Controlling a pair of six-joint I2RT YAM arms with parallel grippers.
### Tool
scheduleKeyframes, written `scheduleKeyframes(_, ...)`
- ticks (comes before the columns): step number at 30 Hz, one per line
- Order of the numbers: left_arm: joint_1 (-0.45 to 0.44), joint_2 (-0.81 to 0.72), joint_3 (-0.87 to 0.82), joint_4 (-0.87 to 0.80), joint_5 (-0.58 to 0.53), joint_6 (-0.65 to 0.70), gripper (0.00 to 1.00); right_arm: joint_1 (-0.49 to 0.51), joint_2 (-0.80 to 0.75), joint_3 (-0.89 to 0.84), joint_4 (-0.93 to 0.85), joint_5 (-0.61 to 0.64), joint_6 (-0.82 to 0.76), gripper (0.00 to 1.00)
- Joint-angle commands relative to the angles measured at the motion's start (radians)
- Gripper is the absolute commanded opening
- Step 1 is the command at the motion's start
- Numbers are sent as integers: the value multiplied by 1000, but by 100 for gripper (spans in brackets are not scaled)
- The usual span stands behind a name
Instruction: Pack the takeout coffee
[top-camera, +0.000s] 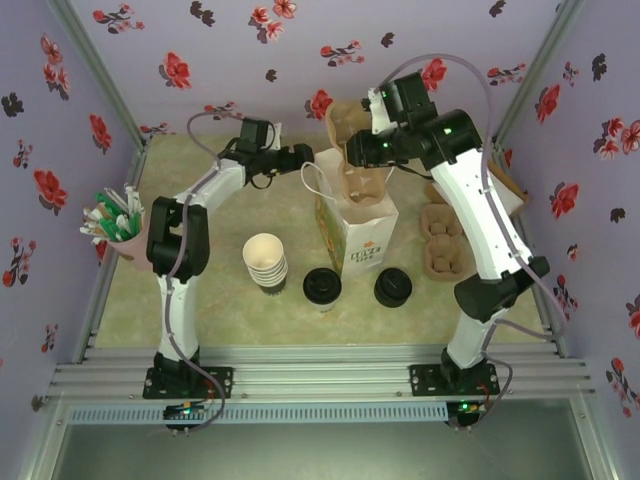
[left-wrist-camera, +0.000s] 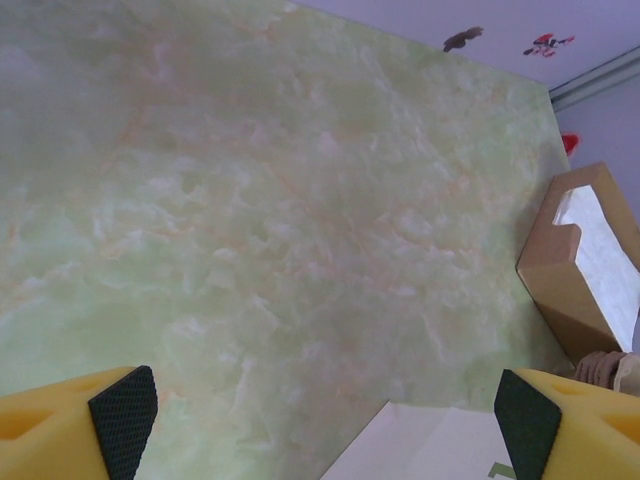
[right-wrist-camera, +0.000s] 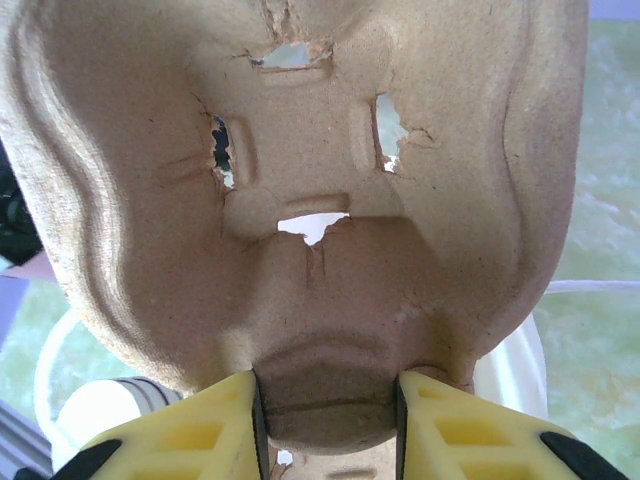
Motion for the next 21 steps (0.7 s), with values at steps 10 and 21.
scheduleKeyframes(10, -14, 19, 14, 35, 32, 29, 91, 56, 28, -25, -124, 108, 3, 34)
scheduleKeyframes(21, -31, 29, -10, 60, 46, 26, 91, 58, 87, 1, -160, 136, 16, 34)
